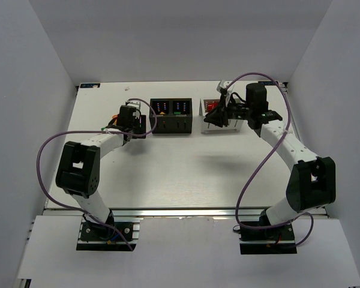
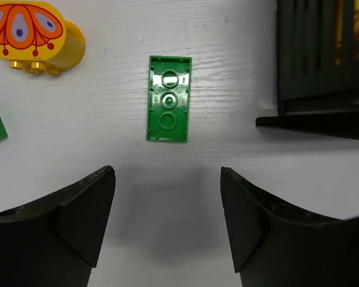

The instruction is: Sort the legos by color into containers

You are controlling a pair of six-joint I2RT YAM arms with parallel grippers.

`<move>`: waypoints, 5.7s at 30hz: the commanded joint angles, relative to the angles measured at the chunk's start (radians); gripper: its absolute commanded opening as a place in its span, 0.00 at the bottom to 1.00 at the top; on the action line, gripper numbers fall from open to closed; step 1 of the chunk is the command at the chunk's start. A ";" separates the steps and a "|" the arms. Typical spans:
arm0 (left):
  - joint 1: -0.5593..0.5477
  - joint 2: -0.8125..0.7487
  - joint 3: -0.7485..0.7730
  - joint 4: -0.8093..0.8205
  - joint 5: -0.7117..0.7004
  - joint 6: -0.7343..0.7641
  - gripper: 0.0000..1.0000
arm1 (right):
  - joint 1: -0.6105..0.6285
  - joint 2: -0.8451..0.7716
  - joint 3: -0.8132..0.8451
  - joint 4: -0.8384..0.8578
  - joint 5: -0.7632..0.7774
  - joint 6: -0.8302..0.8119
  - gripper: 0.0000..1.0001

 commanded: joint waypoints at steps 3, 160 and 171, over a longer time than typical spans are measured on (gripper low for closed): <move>0.031 0.009 0.027 -0.004 -0.003 0.016 0.79 | -0.020 -0.011 0.008 0.050 -0.019 0.025 0.32; 0.357 0.113 0.161 -0.131 0.005 -0.073 0.77 | -0.048 -0.050 -0.038 -0.207 -0.073 -0.192 0.56; 0.376 0.218 0.216 -0.054 -0.006 -0.057 0.68 | -0.048 -0.028 0.005 -0.239 -0.069 -0.205 0.56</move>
